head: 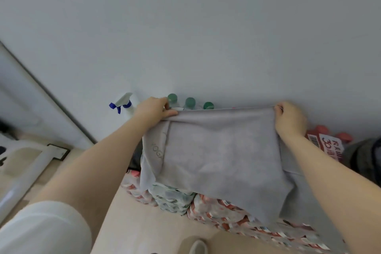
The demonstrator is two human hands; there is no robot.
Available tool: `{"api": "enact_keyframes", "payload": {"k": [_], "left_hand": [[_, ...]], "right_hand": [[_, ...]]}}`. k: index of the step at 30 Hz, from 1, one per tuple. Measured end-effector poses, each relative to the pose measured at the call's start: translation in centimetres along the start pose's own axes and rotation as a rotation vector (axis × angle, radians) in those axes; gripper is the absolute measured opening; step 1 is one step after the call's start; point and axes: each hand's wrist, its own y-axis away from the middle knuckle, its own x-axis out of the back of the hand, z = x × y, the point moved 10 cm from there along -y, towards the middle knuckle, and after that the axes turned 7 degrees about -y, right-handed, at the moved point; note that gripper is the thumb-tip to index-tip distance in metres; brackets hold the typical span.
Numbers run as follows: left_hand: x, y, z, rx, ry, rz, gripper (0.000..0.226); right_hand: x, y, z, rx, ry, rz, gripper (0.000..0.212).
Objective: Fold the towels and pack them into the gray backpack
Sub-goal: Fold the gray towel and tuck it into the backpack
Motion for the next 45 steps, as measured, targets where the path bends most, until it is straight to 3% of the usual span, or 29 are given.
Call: {"api": "enact_keyframes", "payload": {"k": [4,7,11,12,15,16,19,23,25,28,32,37,42,45], "left_hand": [[-1.3,0.8,-1.9,-0.086,0.067,-0.241,0.031],[0.1,0.2,-3.3,-0.037,0.238,-0.207,0.032],[3.5,-1.9,-3.0,-0.072,0.304,-0.026,0.027],[4.7,-2.3,-2.4,-0.114,0.188,0.049,0.026],[8.7,-2.1,0.3,-0.327,-0.322,0.541,0.022],[8.8,-1.9,0.8,-0.310,-0.460,0.597,0.023],[6.1,-2.4,1.9,-0.228,-0.570,0.485,0.039],[0.5,-0.9,8.6,-0.462,-0.159,0.275,0.024],[-2.3,0.6,12.5,-0.547,-0.053,0.123,0.041],[-6.1,1.0,15.1,-0.559,-0.175,-0.009,0.056],[-7.4,0.7,15.0,-0.528,-0.233,-0.030,0.068],[-6.5,1.1,15.1,-0.514,-0.244,0.004,0.099],[-6.6,0.9,14.7,-0.482,-0.195,0.014,0.096],[-6.4,0.0,13.1,-0.367,-0.149,0.011,0.090]], "right_hand": [[-1.8,0.0,0.7,-0.026,-0.073,-0.047,0.020],[-2.3,0.3,0.2,-0.011,-0.062,-0.059,0.021],[-2.1,0.7,-0.4,-0.019,-0.068,-0.031,0.019],[-1.9,0.8,-0.4,-0.031,-0.072,-0.014,0.019],[-1.7,1.3,-0.4,-0.045,-0.050,0.007,0.020],[-1.8,1.4,-0.5,-0.040,-0.025,0.007,0.020],[-1.9,2.1,-0.7,-0.046,0.073,0.003,0.022],[-1.1,4.1,0.2,-0.096,0.182,-0.033,0.033],[-0.7,5.2,0.7,-0.125,0.226,-0.081,0.039],[0.3,6.1,1.8,-0.156,0.320,-0.162,0.044],[2.4,5.7,5.2,-0.256,0.329,-0.291,0.030],[7.1,1.9,7.6,-0.215,0.344,-0.176,0.025],[7.4,-0.5,7.5,-0.084,0.415,-0.055,0.026],[6.4,-0.3,8.8,-0.125,0.500,-0.016,0.025]]}}
